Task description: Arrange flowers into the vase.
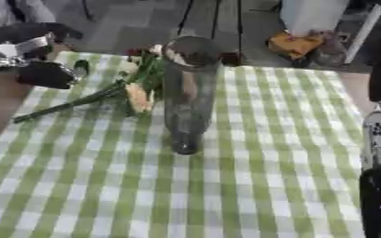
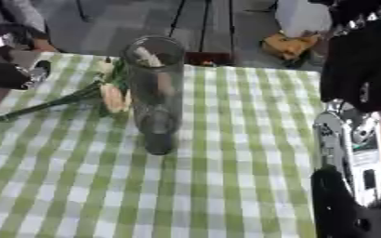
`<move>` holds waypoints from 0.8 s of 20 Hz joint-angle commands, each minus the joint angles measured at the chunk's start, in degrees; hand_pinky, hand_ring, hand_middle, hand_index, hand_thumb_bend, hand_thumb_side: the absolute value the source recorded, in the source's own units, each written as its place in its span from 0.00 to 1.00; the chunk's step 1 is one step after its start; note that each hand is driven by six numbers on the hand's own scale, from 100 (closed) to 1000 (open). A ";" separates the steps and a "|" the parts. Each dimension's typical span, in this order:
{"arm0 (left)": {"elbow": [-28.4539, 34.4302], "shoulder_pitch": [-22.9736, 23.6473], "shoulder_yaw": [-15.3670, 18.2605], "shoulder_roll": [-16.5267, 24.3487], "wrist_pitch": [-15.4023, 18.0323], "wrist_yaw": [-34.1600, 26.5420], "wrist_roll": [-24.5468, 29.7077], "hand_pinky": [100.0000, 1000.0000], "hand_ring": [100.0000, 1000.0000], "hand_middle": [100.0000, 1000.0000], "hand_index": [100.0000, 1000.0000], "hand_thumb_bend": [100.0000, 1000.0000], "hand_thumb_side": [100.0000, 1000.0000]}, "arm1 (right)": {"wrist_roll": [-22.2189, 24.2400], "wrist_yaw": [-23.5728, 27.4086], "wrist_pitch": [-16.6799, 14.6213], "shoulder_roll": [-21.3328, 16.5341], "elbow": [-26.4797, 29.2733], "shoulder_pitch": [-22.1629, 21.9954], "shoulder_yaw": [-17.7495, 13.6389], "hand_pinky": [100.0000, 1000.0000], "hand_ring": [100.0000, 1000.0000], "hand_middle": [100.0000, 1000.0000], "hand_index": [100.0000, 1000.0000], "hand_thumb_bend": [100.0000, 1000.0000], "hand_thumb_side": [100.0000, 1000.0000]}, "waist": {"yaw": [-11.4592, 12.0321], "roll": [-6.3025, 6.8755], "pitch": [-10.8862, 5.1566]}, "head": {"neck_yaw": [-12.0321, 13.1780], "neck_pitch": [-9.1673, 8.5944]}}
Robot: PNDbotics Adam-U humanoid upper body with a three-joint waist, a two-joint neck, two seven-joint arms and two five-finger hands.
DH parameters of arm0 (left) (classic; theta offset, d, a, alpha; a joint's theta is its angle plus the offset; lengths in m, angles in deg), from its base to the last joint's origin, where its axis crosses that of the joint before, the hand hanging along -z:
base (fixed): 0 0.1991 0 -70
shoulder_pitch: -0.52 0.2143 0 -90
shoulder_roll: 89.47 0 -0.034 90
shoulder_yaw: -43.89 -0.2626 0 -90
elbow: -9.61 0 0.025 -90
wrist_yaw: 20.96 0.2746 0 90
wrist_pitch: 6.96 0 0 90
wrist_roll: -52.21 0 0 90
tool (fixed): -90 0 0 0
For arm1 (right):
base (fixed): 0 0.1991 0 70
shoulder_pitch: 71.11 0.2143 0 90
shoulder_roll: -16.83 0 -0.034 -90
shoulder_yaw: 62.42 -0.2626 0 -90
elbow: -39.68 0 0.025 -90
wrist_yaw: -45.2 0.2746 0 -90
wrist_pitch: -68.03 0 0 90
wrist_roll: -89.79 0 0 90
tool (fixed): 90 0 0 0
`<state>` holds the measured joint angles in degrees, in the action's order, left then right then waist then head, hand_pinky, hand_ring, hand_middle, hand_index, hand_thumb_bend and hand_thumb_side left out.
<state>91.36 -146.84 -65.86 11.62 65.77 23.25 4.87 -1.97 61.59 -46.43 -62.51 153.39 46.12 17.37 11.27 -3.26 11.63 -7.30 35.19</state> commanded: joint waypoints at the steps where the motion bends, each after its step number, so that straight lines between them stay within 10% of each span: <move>1: -3.67 -2.27 -0.56 -1.18 0.68 1.66 1.09 0.76 0.97 1.00 1.00 0.04 0.64 | 0.31 0.43 -0.01 -0.71 0.88 0.62 0.13 0.55 0.72 0.65 0.75 0.00 0.98 | -0.29 0.40 -0.75 | 0.44 -0.51; 10: -15.13 -4.42 -0.10 -6.18 1.51 2.77 0.68 0.77 0.99 1.00 1.00 0.13 0.70 | 0.52 0.76 0.08 -0.58 0.88 1.13 0.32 0.55 0.72 0.65 0.75 0.00 0.98 | -1.50 0.13 0.07 | 1.67 -0.98; 16: -17.84 -4.99 -0.50 -7.13 2.30 6.40 0.14 0.81 0.98 1.00 1.00 0.14 0.45 | 0.67 0.93 0.21 -0.47 0.88 1.21 0.38 0.55 0.72 0.65 0.75 0.00 0.97 | -1.53 0.05 0.37 | 2.13 -1.22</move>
<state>73.42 -150.15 -66.71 4.13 67.80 28.68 5.23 -1.49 62.15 -46.22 -62.50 153.39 46.47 17.72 9.81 -3.38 12.86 -5.43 34.63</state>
